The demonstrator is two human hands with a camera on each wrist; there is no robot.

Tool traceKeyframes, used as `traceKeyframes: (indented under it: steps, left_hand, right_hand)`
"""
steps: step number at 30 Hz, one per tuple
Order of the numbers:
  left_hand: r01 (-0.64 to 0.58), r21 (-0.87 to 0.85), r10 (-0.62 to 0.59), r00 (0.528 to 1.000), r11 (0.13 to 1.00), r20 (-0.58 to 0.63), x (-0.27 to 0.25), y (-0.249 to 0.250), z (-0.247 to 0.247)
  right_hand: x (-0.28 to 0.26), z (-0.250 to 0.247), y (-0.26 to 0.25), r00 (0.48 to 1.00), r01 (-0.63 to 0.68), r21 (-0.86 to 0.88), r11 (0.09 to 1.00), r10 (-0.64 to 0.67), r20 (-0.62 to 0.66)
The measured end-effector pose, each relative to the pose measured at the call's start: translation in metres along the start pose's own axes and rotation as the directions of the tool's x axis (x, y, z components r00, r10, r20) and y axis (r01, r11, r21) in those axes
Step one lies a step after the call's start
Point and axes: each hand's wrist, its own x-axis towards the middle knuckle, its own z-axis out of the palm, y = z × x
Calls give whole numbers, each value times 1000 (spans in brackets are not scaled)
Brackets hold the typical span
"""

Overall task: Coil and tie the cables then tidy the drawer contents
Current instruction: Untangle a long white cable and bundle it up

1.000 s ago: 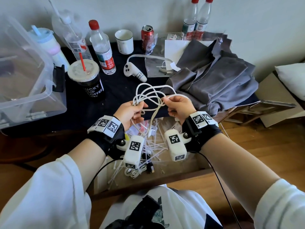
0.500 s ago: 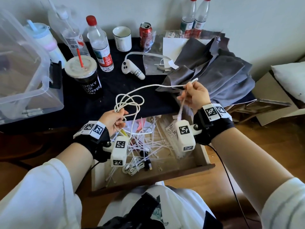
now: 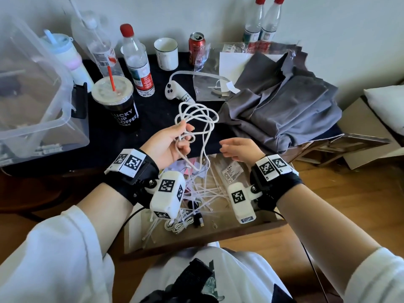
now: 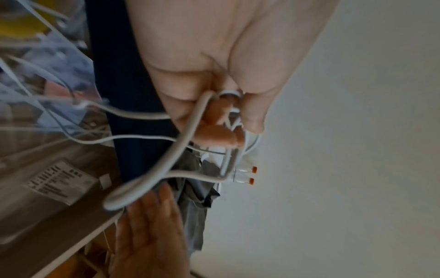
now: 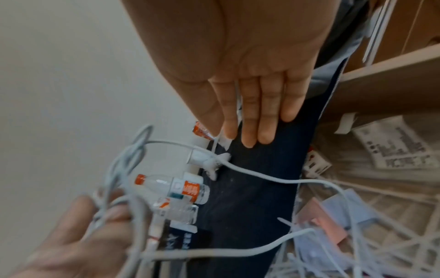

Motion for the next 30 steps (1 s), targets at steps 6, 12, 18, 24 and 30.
traceKeyframes:
  steps: [6, 12, 18, 24, 30]
  left_hand:
    - [43, 96, -52, 995, 994, 89, 0, -1, 14]
    - [-39, 233, -1, 986, 972, 169, -2, -7, 11]
    - [-77, 291, 47, 993, 954, 107, -3, -9, 12]
    - [-88, 356, 102, 995, 930, -20, 2, -4, -4]
    - [-43, 367, 65, 997, 929, -48, 5, -4, -12]
  right_hand:
    - [-11, 12, -27, 987, 156, 208, 966, -142, -81]
    - [-23, 17, -33, 970, 240, 147, 960, -245, 13]
    - [-20, 15, -26, 969, 235, 125, 964, -242, 48]
    - [-16, 5, -29, 978, 210, 227, 951, -207, -37]
    - [-17, 3, -29, 988, 146, 356, 923, -157, -1]
